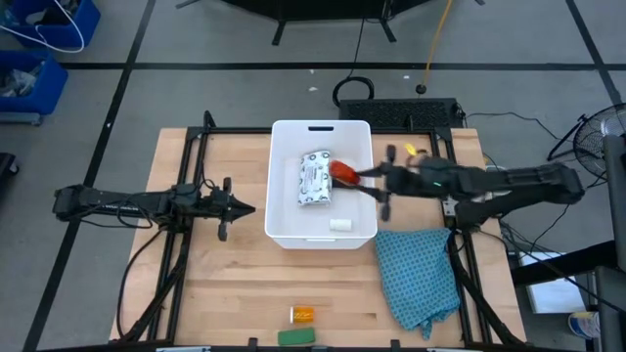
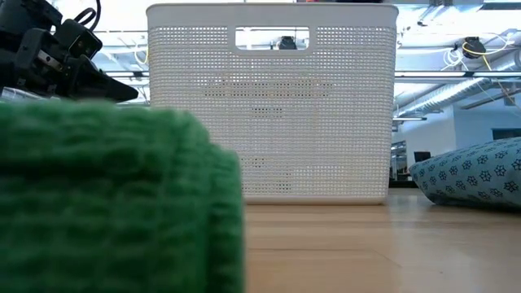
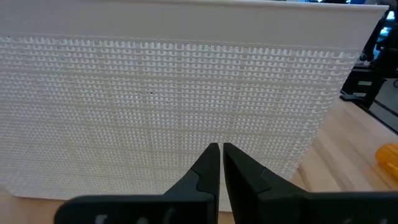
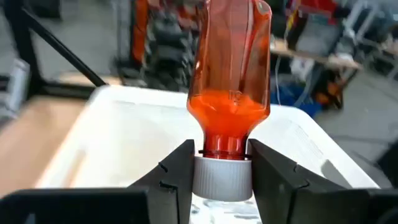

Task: Pick & place medical supplies in basket/bin
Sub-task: Put the red pill bottle into the white bin

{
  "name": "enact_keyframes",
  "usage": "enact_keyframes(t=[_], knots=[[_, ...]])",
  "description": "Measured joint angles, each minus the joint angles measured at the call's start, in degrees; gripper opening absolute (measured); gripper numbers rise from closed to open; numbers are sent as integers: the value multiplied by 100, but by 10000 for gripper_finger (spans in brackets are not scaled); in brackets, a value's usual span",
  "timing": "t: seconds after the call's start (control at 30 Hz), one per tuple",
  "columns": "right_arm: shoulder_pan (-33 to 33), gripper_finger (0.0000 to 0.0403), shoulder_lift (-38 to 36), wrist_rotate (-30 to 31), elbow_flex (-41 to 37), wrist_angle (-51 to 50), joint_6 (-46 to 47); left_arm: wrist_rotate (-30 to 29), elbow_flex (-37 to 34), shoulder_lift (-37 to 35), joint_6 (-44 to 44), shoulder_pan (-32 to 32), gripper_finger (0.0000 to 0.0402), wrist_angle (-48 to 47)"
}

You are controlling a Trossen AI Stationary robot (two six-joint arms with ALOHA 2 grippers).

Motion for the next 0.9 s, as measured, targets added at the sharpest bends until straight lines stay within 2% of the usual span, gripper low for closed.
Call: enact_keyframes(t=[0.13, 0.27, 0.4, 0.57, 0.9], knots=[[-380, 115, 1062, -119, 887, -739, -124, 4, 0, 0, 0, 0, 24, 0], [-680, 116, 1919, -558, 1286, -957, -289, 9, 0, -1, -22, 0, 24, -2], [-966, 115, 2579, -986, 1371, -1006, -388, 11, 0, -1, -28, 0, 24, -15], [-1076, 116, 3259, -1168, 1371, -1069, -746, 13, 0, 0, -46, 0, 24, -15], [-1080, 118, 4050, -1902, 1371, -1328, -1066, 13, 2, -1, -107, 0, 24, -16]])
